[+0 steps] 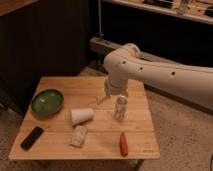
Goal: Move the arm in a circular motion
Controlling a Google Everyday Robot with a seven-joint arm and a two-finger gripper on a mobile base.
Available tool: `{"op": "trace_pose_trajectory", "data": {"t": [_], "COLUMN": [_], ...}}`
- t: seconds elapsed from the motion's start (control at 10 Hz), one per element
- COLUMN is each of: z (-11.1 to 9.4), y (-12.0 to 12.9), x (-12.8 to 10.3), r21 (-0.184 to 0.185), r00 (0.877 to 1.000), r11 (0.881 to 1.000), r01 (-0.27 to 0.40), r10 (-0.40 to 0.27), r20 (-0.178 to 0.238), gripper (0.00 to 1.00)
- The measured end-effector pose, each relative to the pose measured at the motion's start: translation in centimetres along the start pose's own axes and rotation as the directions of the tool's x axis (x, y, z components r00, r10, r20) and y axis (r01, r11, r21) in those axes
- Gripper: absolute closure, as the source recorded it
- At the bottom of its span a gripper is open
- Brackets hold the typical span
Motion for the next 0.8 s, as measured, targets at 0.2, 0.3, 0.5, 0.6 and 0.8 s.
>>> {"op": "trace_pose_trajectory", "data": {"t": [0.2,0.3,0.5,0.6,0.8], "z": [0.3,0.4,0.5,0.5,0.3], "y": [-2.3,-3.9,-6.9,-7.9,-9.2], "x": [1.5,3.0,7.2,9.3,15.1], "r21": [0.013,0.013,0.003,-0.011,-0.043], "r00": [0.997,0.993,0.981,0.974,0.96], "r11": [0.998,0.994,0.984,0.979,0.965], "r01": [-0.068,-0.11,-0.176,-0.206,-0.26], "r10": [0.069,0.11,0.176,0.204,0.253], "r20": [-0.03,-0.05,-0.083,-0.096,-0.124], "gripper": [0.2,0.2,0.2,0.2,0.2]}}
